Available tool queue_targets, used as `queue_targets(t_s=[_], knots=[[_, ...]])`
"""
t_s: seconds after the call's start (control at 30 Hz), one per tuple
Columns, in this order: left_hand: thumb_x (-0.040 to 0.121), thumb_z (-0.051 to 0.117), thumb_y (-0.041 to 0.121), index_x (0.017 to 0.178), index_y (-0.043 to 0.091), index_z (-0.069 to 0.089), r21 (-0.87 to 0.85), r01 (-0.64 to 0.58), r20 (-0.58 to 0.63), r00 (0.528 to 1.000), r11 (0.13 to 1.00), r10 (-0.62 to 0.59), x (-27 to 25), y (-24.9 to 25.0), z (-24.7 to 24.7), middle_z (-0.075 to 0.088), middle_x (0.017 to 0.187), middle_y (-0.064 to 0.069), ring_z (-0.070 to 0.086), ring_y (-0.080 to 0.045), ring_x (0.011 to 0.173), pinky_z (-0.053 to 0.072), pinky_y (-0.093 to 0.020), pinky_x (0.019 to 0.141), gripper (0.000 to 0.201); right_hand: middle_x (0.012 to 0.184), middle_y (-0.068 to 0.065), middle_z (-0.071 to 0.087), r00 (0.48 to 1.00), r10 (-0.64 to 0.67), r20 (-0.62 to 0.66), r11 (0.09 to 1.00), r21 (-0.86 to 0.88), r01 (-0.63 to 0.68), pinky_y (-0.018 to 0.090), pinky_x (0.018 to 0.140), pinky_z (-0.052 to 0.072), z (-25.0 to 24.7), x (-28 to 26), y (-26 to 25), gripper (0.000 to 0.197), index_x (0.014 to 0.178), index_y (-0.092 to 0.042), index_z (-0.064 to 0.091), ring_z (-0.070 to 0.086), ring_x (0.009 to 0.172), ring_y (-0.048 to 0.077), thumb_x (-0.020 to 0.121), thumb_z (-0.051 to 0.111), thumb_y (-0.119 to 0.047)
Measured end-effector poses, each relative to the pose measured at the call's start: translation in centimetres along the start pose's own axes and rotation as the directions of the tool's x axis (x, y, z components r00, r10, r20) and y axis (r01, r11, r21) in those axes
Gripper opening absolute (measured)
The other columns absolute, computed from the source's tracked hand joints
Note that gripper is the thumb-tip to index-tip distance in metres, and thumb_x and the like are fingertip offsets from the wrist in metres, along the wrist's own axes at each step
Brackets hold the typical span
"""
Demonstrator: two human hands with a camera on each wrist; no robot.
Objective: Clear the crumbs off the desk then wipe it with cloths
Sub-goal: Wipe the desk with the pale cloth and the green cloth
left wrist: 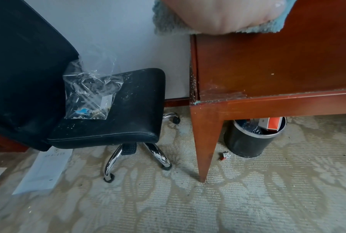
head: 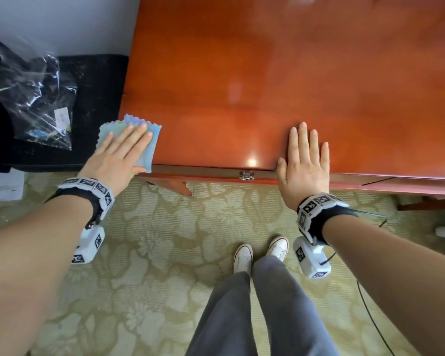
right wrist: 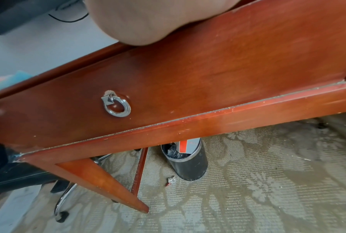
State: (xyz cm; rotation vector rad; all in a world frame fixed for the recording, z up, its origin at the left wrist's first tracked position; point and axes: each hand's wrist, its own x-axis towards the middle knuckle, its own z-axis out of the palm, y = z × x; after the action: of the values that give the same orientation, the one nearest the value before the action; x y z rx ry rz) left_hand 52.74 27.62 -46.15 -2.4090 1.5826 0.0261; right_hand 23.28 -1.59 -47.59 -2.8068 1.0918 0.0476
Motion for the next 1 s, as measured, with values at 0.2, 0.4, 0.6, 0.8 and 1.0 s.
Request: queue_targets(t_s=[0.2, 0.4, 0.6, 0.8, 1.0], knots=[[0.091, 0.062, 0.032, 0.159, 0.014, 0.002, 0.004, -0.009, -0.021, 1.0, 1.0, 0.009, 0.0, 0.5, 0.2, -0.002, 0.166, -0.001, 0.001, -0.023, 0.153, 0.003, -0.045, 0.122, 0.093, 0.165, 0.01, 0.001, 1.0, -0.001, 0.003, 1.0, -0.02, 0.001, 0.052, 0.121, 0.006, 0.1, 0.0, -0.1, 0.066, 0.157, -0.009, 0.005, 0.004, 0.151, 0.032, 0.099, 0.017, -0.039], [0.096, 0.044, 0.044, 0.158, 0.012, -0.005, 0.084, -0.124, 0.001, 0.992, 0.989, 0.125, 2.2, 3.9, -1.3, -0.009, 0.166, -0.004, -0.003, -0.026, 0.153, 0.011, -0.05, 0.123, 0.085, 0.165, 0.01, 0.001, 1.0, -0.001, -0.009, 1.0, -0.012, 0.001, 0.052, 0.121, 0.006, 0.3, 0.0, -0.1, 0.065, 0.157, -0.009, 0.005, 0.004, 0.151, 0.032, 0.1, 0.017, -0.038], [0.101, 0.032, 0.049, 0.156, 0.013, -0.015, 0.057, -0.189, -0.035, 0.981, 0.98, 0.191, 5.9, 12.9, -2.8, -0.017, 0.164, -0.004, -0.01, -0.027, 0.152, 0.004, -0.05, 0.123, 0.081, 0.165, 0.01, 0.003, 1.0, -0.009, -0.022, 1.0, 0.006, 0.009, 0.051, 0.122, 0.005, 0.4, -0.1, 0.1, 0.065, 0.157, -0.009, 0.007, 0.005, 0.151, 0.032, 0.1, 0.019, -0.038], [0.1, 0.04, 0.028, 0.158, 0.014, -0.004, -0.051, -0.228, -0.15, 0.964, 0.972, 0.218, 8.7, 19.7, -4.2, -0.003, 0.166, -0.003, 0.001, -0.026, 0.153, 0.012, -0.051, 0.121, 0.075, 0.164, 0.012, 0.009, 0.999, -0.021, -0.05, 0.997, 0.076, 0.025, 0.049, 0.121, 0.007, 0.3, -0.1, 0.1, 0.065, 0.156, -0.008, 0.014, 0.01, 0.15, 0.033, 0.099, 0.021, -0.038], [0.105, 0.019, 0.021, 0.158, 0.014, 0.009, -0.076, -0.248, -0.245, 0.943, 0.966, 0.223, 10.9, 24.6, -5.0, 0.01, 0.166, -0.002, 0.013, -0.024, 0.152, 0.021, -0.049, 0.119, 0.055, 0.164, 0.011, 0.01, 0.996, 0.006, -0.085, 0.9, 0.435, 0.032, 0.043, 0.123, 0.003, -0.6, 0.1, 0.8, 0.062, 0.156, -0.006, 0.016, 0.008, 0.151, 0.026, 0.096, 0.028, -0.02]])
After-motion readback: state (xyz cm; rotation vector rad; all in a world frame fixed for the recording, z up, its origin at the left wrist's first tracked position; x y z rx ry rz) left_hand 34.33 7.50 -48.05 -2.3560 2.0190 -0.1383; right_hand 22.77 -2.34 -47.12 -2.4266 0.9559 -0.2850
